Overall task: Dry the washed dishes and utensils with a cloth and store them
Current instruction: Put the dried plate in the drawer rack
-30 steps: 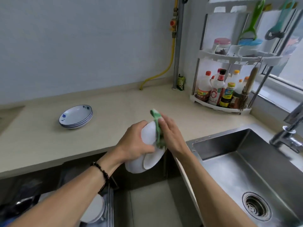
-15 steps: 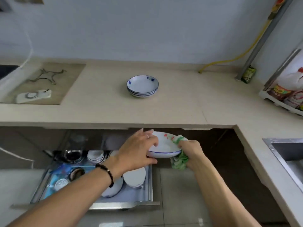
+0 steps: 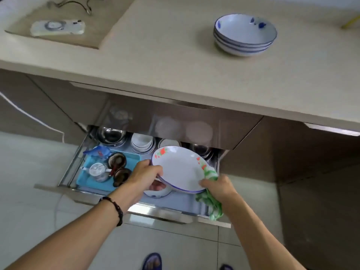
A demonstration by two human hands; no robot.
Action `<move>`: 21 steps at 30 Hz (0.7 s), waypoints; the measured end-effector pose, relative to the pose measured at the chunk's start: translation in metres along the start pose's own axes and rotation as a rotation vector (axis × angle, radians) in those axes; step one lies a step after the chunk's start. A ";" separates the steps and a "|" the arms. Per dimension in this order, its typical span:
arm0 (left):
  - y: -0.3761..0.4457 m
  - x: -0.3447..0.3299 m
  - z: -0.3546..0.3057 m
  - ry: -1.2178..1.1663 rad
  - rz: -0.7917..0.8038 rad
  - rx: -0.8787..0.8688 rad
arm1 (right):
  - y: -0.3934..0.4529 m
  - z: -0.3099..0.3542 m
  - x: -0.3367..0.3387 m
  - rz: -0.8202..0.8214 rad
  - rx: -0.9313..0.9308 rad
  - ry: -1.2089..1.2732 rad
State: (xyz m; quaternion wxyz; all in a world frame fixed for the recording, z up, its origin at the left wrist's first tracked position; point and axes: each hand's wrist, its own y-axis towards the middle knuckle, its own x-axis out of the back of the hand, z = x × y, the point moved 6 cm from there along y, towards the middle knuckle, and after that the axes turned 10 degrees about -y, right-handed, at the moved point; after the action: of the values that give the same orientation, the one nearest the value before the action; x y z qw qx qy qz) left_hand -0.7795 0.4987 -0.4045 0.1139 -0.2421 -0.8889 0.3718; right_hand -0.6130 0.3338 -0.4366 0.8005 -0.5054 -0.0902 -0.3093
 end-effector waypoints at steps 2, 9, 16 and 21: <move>0.026 0.022 0.027 0.018 -0.032 0.047 | 0.020 -0.010 -0.035 0.073 -0.019 -0.070; 0.115 0.070 0.101 0.042 -0.115 0.131 | 0.106 -0.027 -0.130 0.131 -0.069 -0.241; 0.202 0.086 0.157 0.119 -0.143 0.182 | 0.179 -0.042 -0.183 0.124 -0.085 -0.214; 0.244 0.085 0.174 0.156 -0.112 0.190 | 0.206 -0.056 -0.204 0.080 -0.118 -0.195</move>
State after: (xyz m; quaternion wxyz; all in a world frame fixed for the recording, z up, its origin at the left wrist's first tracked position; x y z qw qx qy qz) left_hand -0.8345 0.5850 -0.6987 0.2258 -0.2083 -0.8503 0.4272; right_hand -0.6630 0.4291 -0.7119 0.7684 -0.5826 -0.1292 -0.2311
